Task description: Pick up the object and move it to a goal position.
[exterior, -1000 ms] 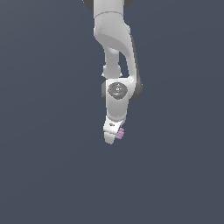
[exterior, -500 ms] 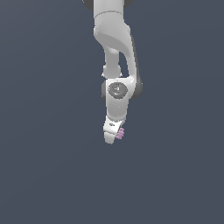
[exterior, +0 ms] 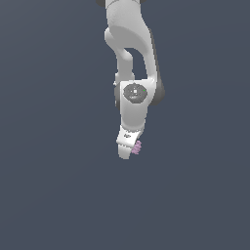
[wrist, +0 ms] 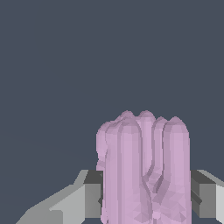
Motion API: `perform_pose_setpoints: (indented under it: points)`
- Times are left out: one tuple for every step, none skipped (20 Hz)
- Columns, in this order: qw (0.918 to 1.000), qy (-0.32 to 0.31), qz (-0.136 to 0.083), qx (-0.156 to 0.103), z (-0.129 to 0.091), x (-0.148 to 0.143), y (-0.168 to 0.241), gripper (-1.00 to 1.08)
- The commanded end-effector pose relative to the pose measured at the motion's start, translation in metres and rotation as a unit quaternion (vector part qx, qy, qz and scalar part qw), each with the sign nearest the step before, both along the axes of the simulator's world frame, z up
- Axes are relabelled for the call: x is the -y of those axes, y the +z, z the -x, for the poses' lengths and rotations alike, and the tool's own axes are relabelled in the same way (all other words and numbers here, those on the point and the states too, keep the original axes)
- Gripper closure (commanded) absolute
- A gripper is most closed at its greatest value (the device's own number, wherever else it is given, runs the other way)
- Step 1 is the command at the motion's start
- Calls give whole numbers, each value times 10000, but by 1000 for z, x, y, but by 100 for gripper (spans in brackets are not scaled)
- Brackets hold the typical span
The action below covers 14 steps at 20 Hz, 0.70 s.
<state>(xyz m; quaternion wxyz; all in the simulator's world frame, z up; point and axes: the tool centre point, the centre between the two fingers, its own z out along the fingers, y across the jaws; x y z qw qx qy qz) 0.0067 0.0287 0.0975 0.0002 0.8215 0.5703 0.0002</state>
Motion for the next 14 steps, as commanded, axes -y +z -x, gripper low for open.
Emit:
perform_pose_setpoints:
  points:
    - [10000,3,-3,4,-5,-4,18,108]
    - [10000,3,-3,4,-8,-6,26,108]
    - [10000,3,-3,4,-10,-8,35,108]
    - [10000,4,-5,3,-13,-10,44,108]
    - [10000,4,-5,3,-16,-12,53,108]
    - [10000,4,-5,3,-19,-14,62,108]
    - [10000,5,-7,2,-22,-17,72,108]
    - [10000,5,-7,2,-25,-19,82,108]
    - [10000,5,-7,2,-28,-21,92,108]
    - [10000,5,-7,2,-31,-23,102,108]
    - [10000,5,-7,2,-34,-25,112,108]
    - [10000,5,-8,0,-37,-28,122,108]
    - [10000,5,-8,0,-41,-30,131,108]
    - [10000,5,-8,0,-44,-32,141,108]
